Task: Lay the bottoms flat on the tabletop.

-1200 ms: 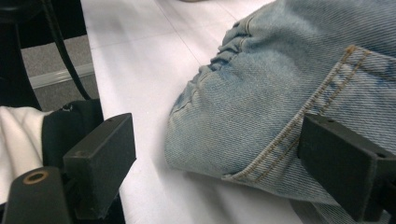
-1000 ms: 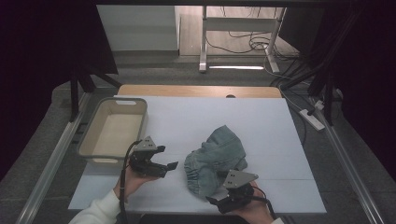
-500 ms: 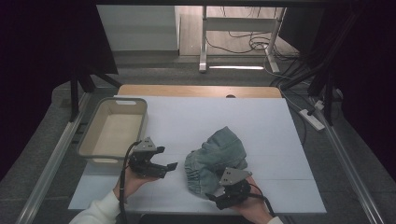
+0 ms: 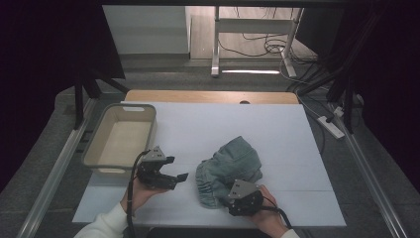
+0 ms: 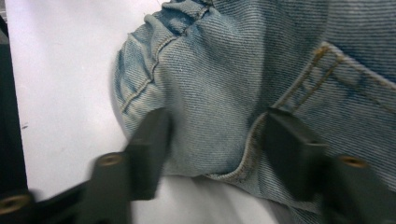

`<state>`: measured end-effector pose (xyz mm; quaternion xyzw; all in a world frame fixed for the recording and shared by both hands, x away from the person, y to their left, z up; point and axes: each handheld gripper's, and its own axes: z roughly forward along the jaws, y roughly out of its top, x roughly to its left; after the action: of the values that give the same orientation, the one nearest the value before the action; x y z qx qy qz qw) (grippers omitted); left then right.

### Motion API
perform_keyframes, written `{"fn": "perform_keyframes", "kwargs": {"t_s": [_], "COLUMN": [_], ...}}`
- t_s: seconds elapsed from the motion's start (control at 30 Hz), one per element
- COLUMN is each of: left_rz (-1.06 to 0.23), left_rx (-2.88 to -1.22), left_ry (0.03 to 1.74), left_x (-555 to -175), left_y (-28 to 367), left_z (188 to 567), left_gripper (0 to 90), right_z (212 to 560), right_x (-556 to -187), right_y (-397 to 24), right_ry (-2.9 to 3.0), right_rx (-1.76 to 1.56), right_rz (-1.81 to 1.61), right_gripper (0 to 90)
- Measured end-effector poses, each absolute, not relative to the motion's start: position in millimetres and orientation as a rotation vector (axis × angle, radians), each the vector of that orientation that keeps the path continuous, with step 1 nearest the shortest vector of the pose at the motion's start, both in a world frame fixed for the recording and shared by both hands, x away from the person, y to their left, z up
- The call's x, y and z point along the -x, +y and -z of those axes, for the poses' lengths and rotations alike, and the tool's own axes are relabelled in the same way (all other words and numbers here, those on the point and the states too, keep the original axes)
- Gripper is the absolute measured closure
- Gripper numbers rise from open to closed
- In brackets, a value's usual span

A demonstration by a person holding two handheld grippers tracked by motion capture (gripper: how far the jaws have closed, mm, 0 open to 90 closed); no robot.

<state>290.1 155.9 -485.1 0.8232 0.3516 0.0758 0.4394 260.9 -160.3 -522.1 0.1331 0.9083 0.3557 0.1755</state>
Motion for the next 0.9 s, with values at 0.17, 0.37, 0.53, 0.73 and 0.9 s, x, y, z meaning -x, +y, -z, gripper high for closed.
{"fn": "perform_keyframes", "kwargs": {"t_s": [0.17,0.37,0.53,0.73,0.9], "left_rz": [-0.188,-0.191,-0.19,-0.192,-0.189], "left_rx": [-2.056,-2.054,-2.054,-2.053,-2.064], "left_ry": [0.871,0.872,0.876,0.873,0.869], "left_x": [-290,-290,-291,-291,-291], "left_y": [155,157,157,156,155], "left_z": [486,486,487,486,487], "left_gripper": [16.5,16.6,16.6,16.6,16.6], "right_z": [520,511,489,465,449], "right_x": [-260,-258,-253,-258,-262], "right_y": [-161,-163,-168,-174,-180], "right_ry": [2.601,2.606,2.536,2.464,2.408], "right_rx": [-0.296,-0.291,-0.283,-0.302,-0.311], "right_rz": [-1.028,-1.074,-1.181,-1.278,-1.316], "right_gripper": [78.3,84.3,86.4,86.9,87.1]}}
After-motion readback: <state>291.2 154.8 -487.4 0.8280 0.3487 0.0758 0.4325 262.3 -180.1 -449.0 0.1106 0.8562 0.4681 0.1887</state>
